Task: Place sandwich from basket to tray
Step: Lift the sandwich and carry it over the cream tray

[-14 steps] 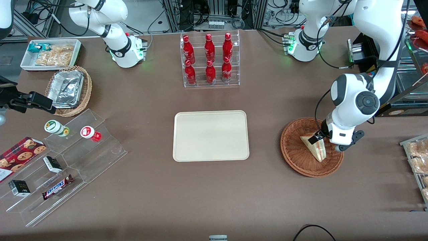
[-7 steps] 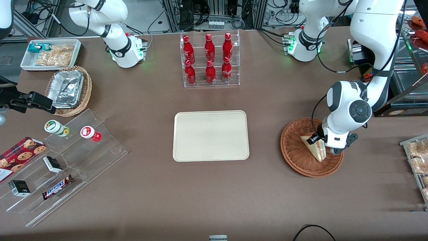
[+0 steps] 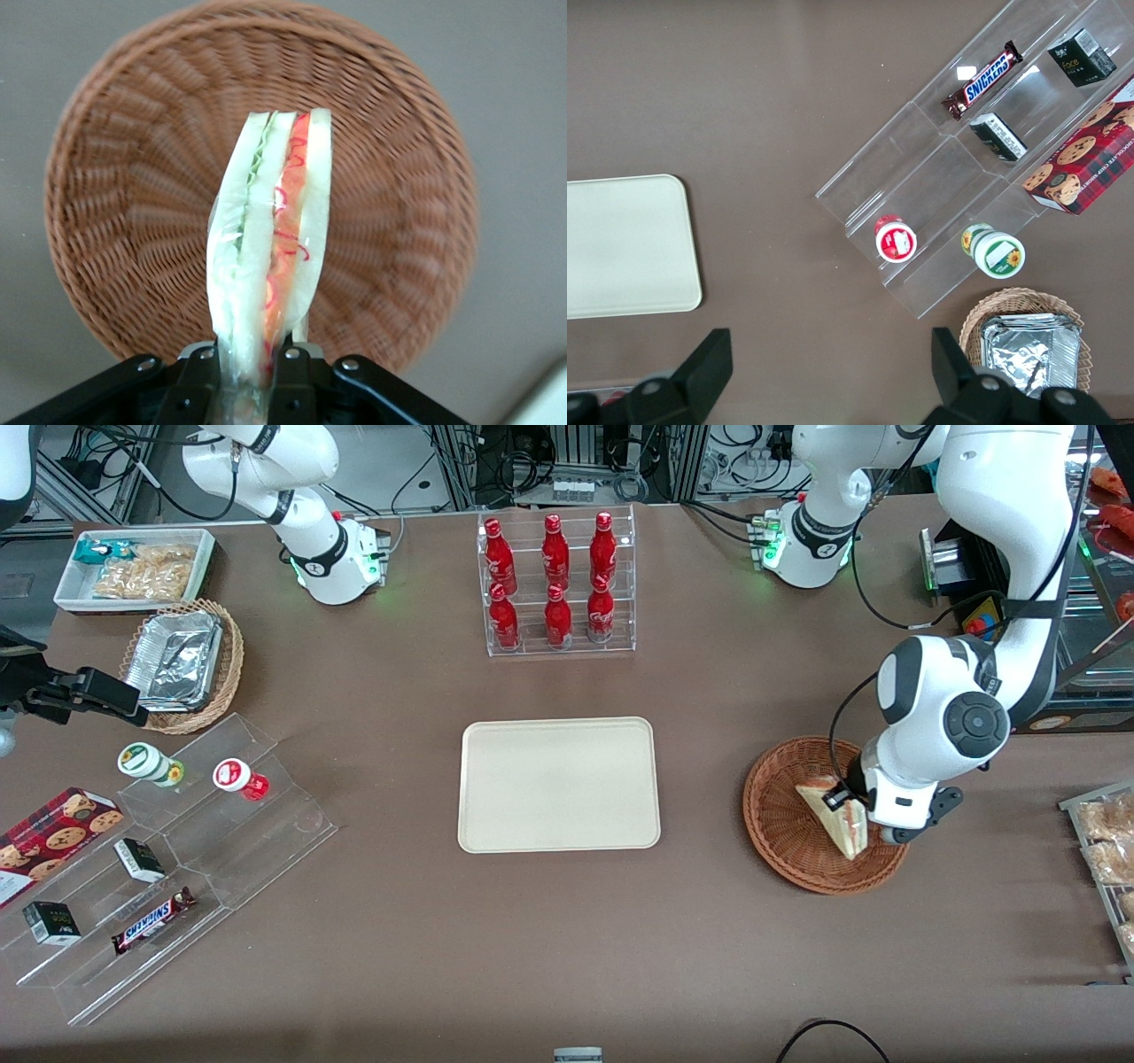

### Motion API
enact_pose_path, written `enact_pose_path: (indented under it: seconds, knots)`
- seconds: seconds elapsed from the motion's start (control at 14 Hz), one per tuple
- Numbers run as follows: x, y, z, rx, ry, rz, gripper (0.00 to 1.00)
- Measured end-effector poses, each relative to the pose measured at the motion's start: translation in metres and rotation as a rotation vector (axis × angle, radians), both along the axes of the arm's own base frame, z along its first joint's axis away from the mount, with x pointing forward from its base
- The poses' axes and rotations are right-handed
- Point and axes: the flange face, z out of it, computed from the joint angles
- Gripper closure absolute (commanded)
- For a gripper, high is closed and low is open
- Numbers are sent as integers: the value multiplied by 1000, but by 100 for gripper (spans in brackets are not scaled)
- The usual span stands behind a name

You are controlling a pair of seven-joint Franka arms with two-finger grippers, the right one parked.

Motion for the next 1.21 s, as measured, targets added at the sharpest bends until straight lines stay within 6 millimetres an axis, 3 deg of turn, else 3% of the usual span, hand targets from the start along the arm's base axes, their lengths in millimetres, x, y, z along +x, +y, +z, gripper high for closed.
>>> enact_pose_path:
  seconds: [0.29,0.43,0.71,1.0,1.21]
  knots:
    - [1,-75,41,-29,30,-259,88]
    - [0,-118,46,-24,14,-353,90]
    - [-6,-206,28,-42,11,-400,91]
    - [-33,-305,9,-30,-4,-405,90]
    - [-54,-358,-4,-53,-4,-420,90]
